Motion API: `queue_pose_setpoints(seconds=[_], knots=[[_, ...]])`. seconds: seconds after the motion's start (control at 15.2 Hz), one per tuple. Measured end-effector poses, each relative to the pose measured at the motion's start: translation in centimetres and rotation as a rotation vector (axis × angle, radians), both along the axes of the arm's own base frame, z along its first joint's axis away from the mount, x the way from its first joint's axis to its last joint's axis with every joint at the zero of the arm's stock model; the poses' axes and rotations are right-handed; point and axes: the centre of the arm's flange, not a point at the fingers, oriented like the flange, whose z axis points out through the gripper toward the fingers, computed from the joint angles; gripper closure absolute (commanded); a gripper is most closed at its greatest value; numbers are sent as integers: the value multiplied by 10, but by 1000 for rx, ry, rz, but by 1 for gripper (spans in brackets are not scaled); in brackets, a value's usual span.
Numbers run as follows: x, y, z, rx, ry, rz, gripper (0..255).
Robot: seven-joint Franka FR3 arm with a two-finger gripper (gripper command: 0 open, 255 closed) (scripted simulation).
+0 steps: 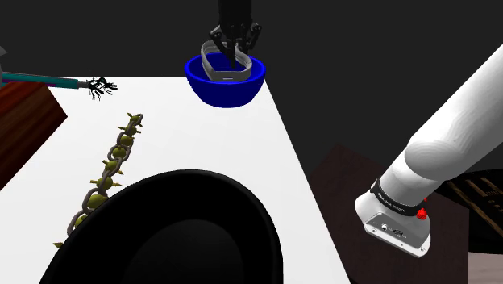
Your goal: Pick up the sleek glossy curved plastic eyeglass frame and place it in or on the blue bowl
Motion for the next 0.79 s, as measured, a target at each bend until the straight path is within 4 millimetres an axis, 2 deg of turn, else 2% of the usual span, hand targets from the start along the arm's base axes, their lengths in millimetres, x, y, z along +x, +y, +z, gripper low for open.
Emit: queue_pose_setpoints(seconds=[0.07,0.13,0.53,0.66,0.79], knots=[[0,0,0,0,0,0,255],[0,0,0,0,1,0,0],[1,0,-2,0,4,0,0],[1,1,13,1,3,0,0],[1,3,38,1,2,0,0]])
